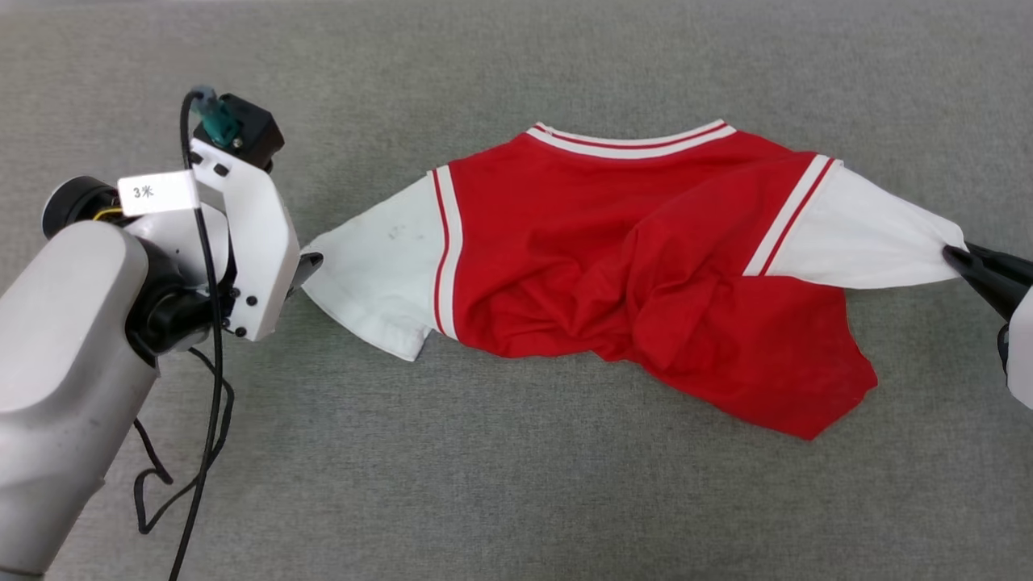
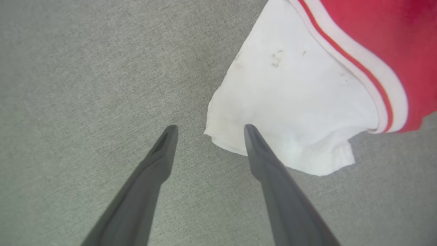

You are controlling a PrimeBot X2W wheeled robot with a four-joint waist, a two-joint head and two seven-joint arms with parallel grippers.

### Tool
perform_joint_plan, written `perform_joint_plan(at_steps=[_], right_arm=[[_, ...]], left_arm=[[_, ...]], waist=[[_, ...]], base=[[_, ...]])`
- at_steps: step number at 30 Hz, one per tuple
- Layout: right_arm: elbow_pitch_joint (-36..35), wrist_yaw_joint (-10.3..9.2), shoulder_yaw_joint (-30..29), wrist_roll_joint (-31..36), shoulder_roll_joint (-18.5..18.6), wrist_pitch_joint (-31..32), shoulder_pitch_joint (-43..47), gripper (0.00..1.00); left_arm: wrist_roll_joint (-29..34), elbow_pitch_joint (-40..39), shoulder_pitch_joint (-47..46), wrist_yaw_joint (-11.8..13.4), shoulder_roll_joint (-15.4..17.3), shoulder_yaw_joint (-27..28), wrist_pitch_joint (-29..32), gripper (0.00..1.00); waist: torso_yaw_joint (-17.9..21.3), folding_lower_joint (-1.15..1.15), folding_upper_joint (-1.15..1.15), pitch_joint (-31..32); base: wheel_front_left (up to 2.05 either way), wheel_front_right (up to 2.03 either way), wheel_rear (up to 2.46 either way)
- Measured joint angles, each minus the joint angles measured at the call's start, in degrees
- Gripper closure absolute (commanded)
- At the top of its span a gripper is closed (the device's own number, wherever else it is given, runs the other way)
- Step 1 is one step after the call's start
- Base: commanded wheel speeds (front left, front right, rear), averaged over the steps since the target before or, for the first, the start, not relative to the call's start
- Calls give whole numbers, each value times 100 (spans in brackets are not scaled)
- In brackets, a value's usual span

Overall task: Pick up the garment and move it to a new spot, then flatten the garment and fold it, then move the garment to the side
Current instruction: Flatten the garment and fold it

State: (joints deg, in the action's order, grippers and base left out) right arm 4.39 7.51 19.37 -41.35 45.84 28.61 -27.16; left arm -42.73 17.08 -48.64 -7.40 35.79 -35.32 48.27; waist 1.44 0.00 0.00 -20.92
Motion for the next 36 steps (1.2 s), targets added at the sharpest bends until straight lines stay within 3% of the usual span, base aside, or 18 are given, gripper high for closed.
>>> perform_joint_plan(at_steps=[15,17,24,36], right_arm=[[-69,0,42,115,-105,19,-255,100],[-60,0,48,115,-105,14,-304,100],[11,0,169,120,-175,-70,-381,100],[293,1,242,234,-56,-547,-669,100]], left_arm=[[-411,656,-771,1,153,-1322,411,0],[-525,655,-825,3,202,-1454,394,100],[-641,731,-823,-12,283,-1872,-190,100],[-319,945,-1049,-9,316,-1896,-2747,100]], waist=[[229,-1,0,-527],[230,-1,0,-542],[194,0,0,-432],[3,0,0,425]], base=[[0,0,0],[0,0,0],[0,0,0],[0,0,0]])
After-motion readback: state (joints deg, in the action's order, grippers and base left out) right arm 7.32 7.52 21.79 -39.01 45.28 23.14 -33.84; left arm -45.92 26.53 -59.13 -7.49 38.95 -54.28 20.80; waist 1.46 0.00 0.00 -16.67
